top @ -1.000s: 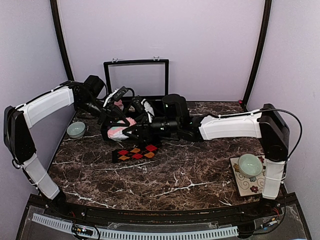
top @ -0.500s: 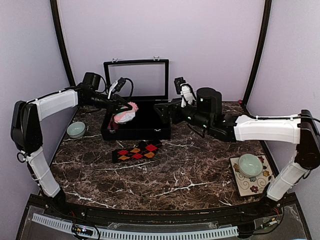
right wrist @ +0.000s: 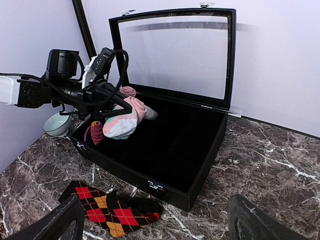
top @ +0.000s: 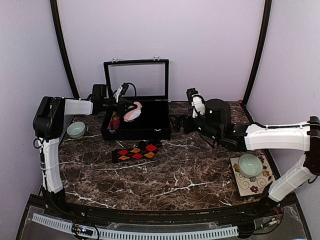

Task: Roll the socks
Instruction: Place the sock in the storage box.

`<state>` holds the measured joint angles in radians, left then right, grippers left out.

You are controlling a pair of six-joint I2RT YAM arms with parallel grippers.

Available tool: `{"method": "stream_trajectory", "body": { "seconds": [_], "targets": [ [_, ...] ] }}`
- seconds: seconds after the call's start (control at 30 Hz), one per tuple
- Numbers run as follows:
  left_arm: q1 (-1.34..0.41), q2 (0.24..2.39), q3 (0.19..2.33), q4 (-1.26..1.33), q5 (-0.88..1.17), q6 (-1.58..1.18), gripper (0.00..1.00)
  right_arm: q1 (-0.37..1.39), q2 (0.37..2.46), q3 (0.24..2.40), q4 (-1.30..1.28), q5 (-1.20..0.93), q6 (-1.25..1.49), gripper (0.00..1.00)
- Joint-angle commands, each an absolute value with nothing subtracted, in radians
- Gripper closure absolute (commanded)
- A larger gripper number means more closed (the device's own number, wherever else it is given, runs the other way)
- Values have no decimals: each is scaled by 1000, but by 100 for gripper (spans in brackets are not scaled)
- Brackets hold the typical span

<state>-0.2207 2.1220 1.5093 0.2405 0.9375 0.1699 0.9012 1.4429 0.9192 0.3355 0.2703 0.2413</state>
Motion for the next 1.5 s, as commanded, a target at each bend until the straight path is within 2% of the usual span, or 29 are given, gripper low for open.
{"method": "stream_trajectory", "body": {
  "seconds": [0.0,0.27,0.63,0.8,0.9,1.0,1.2,1.23,1.3,1.33,1.37,1.4,1.47],
  "targets": [
    [-220,2165,1586,374,961,84,99,904,1419,922,341,303,238,0],
    [-193,2259,1609,491,1003,-6,92,899,1428,941,292,308,235,0],
    [-183,2251,1575,374,842,205,92,882,1404,912,308,288,253,1],
    [-183,2253,1561,404,868,210,89,881,1406,897,328,273,262,1],
    [-182,2266,1566,410,881,211,86,879,1417,904,321,269,265,0],
    [-182,2269,1553,382,876,265,77,878,1424,915,318,268,265,1],
    [-180,2243,1530,333,831,334,75,869,1435,952,282,268,252,1],
    [-181,2237,1527,329,829,331,72,869,1434,952,280,268,253,0],
    [-181,2225,1523,322,826,315,50,867,1425,948,278,270,252,0],
    [-182,2218,1517,321,823,304,35,867,1417,943,278,271,252,1],
    [-182,2208,1512,320,812,292,7,867,1410,936,280,272,253,0],
    [-183,2195,1508,315,796,282,2,865,1403,927,285,280,253,1],
    [-181,2174,1510,287,787,281,1,864,1389,908,290,292,258,1]
  ]
}}
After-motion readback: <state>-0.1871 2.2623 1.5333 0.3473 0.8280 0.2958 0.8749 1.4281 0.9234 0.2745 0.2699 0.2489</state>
